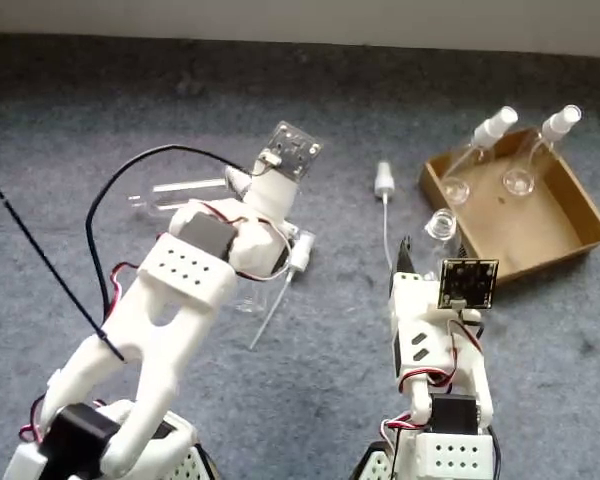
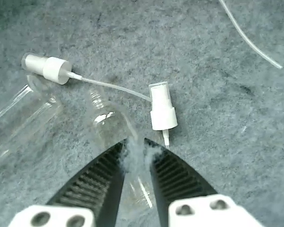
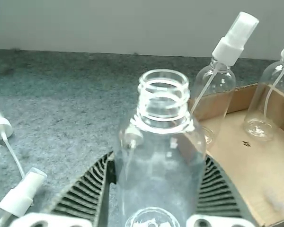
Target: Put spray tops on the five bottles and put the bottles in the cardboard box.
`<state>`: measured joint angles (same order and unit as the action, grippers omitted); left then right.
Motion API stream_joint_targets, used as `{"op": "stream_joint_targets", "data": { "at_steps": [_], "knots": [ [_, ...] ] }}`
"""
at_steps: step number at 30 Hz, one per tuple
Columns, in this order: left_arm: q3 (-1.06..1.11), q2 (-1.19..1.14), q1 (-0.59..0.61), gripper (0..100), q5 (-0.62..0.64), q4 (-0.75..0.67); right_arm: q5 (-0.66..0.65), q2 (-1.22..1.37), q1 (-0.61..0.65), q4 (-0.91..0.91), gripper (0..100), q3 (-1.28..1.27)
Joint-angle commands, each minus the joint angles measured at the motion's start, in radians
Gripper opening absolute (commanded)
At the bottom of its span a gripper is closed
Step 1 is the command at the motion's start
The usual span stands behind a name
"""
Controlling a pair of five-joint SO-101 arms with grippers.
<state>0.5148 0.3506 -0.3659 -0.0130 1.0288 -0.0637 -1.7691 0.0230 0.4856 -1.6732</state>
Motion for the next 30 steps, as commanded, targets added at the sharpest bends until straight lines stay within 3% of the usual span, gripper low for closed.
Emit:
{"op": "stream_joint_targets", "data": {
  "at_steps": [1,6,13,21,30],
  "knots": [
    [-0.154,-0.119,-0.082,0,0.014,-0.009,0.008,-0.021,-0.010,0.004,13.5,-0.114],
    [-0.262,-0.295,-0.076,0,0.014,0.000,0.008,-0.021,-0.010,0.004,13.5,-0.114],
    [-0.460,-0.504,-0.053,1,0.014,0.130,0.008,-0.021,-0.010,0.004,13.5,-0.114],
    [-0.625,-0.657,-0.036,17,0.014,0.230,0.008,-0.021,-0.010,0.004,13.5,-0.114],
    [-0.638,-0.753,-0.001,18,0.014,0.226,0.006,-0.021,-0.010,0.004,13.5,-0.114]
  ]
}}
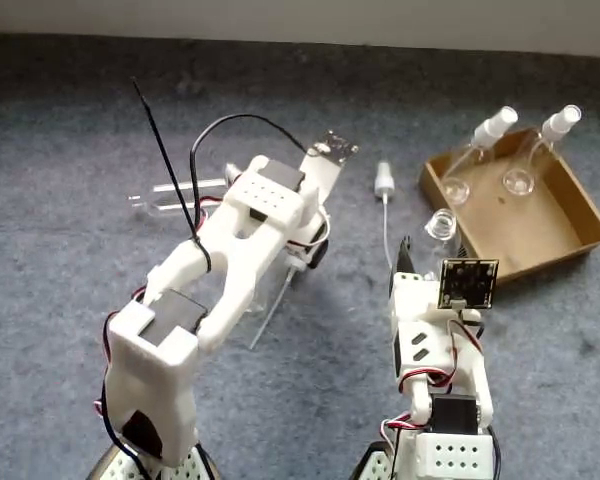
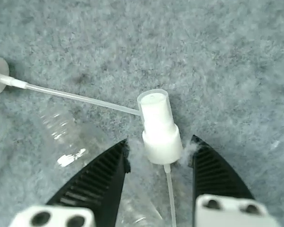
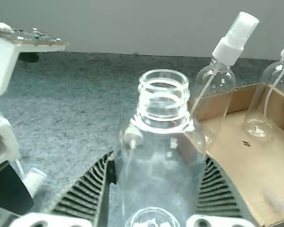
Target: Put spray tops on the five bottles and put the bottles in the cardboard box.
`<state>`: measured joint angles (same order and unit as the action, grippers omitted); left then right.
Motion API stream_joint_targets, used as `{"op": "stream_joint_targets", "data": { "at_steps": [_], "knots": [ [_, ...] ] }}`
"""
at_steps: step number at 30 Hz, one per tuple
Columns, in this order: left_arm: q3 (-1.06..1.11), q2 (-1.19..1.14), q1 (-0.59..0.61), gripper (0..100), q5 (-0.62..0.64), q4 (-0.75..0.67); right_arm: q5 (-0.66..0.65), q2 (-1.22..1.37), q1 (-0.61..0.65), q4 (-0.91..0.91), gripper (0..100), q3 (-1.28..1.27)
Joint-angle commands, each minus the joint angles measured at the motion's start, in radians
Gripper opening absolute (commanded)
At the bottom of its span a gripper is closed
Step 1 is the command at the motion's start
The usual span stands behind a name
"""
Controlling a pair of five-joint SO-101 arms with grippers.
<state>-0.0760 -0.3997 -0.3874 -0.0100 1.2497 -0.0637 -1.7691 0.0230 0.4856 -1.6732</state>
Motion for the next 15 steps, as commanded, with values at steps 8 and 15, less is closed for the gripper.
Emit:
{"op": "stream_joint_targets", "data": {
  "at_steps": [8,15],
  "knots": [
    [-0.048,-0.054,0.015,17,0.011,0.003,0.006,-0.021,-0.010,0.004,13.5,-0.114],
    [-0.084,-0.124,0.015,17,0.011,-0.061,0.006,-0.021,-0.010,0.004,13.5,-0.114]
  ]
}}
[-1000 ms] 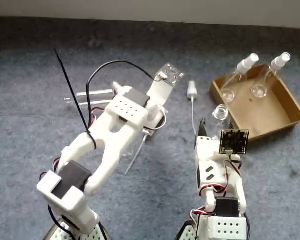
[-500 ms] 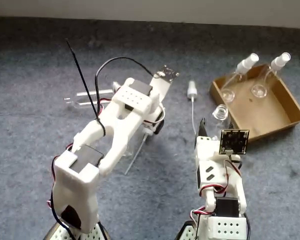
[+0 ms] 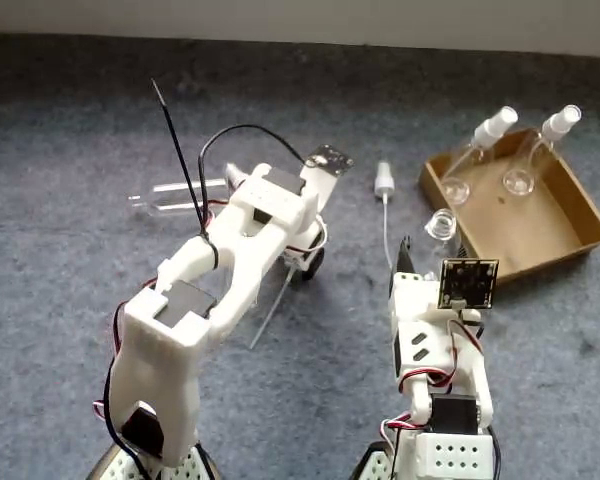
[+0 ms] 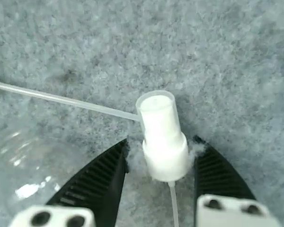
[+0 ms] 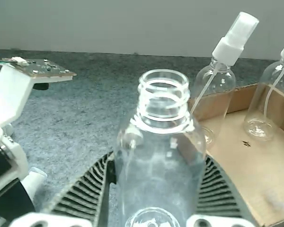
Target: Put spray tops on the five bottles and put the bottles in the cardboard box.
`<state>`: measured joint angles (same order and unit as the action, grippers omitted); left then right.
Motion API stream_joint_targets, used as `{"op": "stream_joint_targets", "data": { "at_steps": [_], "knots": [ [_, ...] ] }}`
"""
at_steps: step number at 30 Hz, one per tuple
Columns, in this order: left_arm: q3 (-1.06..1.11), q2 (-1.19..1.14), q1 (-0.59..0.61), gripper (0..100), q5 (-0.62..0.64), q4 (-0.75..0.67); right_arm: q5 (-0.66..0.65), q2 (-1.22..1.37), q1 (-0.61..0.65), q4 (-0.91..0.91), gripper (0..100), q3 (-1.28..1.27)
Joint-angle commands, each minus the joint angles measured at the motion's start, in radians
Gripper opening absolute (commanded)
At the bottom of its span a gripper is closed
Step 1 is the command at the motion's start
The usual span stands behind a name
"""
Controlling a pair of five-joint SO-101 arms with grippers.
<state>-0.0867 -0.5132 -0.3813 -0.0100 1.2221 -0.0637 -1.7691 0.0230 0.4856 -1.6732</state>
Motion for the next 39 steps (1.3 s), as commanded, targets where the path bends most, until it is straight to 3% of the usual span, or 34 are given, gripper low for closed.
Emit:
{"op": "stream_joint_targets", "data": {
  "at_steps": [1,11,18,26,33,39],
  "knots": [
    [-0.082,-0.015,0.007,17,0.011,-0.034,0.006,-0.021,-0.010,0.004,13.5,-0.114],
    [-0.114,-0.024,-0.002,17,0.009,-0.031,0.006,-0.021,-0.008,0.004,13.5,-0.114],
    [-0.110,-0.025,-0.002,0,0.009,-0.028,0.006,-0.021,-0.008,0.004,13.5,-0.114],
    [-0.131,-0.008,-0.028,2,0.009,-0.021,0.008,-0.027,-0.008,0.004,13.5,-0.114],
    [-0.219,0.068,-0.122,2,0.009,0.115,0.008,-0.028,-0.008,0.004,13.5,-0.116],
    [-0.297,0.128,-0.128,2,0.008,0.222,0.008,-0.030,-0.008,0.004,13.5,-0.117]
  ]
}}
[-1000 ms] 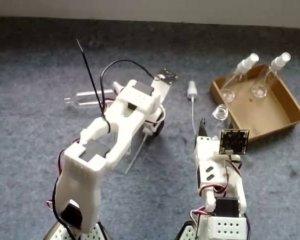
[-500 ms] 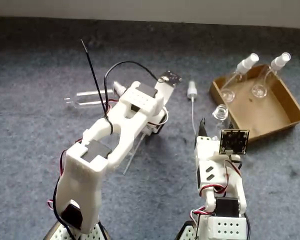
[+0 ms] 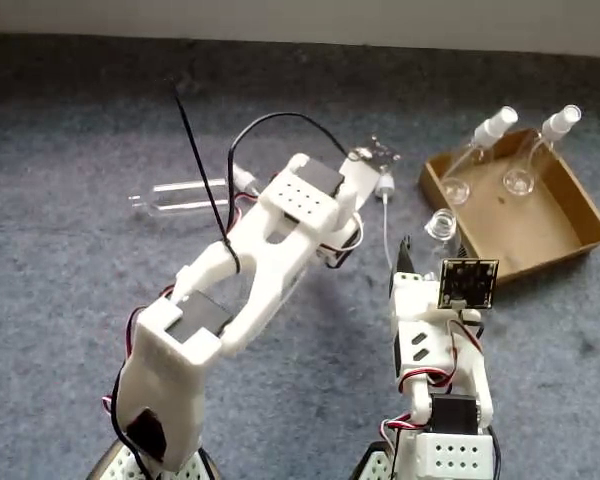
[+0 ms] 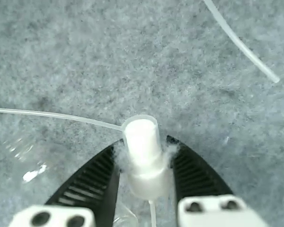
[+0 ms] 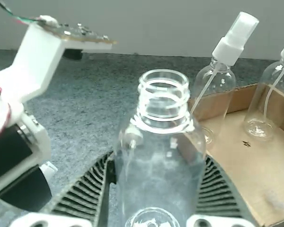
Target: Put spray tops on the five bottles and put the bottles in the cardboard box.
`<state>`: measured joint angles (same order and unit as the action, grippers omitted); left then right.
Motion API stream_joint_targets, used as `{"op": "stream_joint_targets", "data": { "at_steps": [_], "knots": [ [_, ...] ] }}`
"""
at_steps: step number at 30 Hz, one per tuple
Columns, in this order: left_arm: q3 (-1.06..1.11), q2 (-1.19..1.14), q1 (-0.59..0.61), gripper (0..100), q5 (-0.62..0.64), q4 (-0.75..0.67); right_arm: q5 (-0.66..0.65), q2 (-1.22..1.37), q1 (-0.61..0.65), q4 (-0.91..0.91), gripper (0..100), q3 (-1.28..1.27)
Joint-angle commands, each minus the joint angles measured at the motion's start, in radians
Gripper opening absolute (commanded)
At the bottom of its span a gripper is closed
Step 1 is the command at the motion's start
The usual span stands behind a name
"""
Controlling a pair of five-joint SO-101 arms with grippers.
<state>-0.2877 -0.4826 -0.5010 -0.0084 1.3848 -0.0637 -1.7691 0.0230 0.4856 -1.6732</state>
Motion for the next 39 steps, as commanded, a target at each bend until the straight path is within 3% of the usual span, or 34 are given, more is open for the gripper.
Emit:
{"op": "stream_joint_targets", "data": {
  "at_steps": [1,18,26,39],
  "knots": [
    [-0.114,0.110,-0.002,2,0.008,0.077,0.008,-0.030,-0.008,0.004,13.5,-0.117],
    [-0.249,0.429,0.007,2,0.008,0.117,0.008,-0.030,-0.004,0.001,13.5,-0.124],
    [-0.242,0.613,0.005,0,0.009,-0.040,0.008,-0.030,0.102,0.002,13.5,-0.124],
    [-0.240,0.777,0.002,0,0.009,-0.130,0.006,-0.030,0.234,-0.001,13.5,-0.124]
  ]
}}
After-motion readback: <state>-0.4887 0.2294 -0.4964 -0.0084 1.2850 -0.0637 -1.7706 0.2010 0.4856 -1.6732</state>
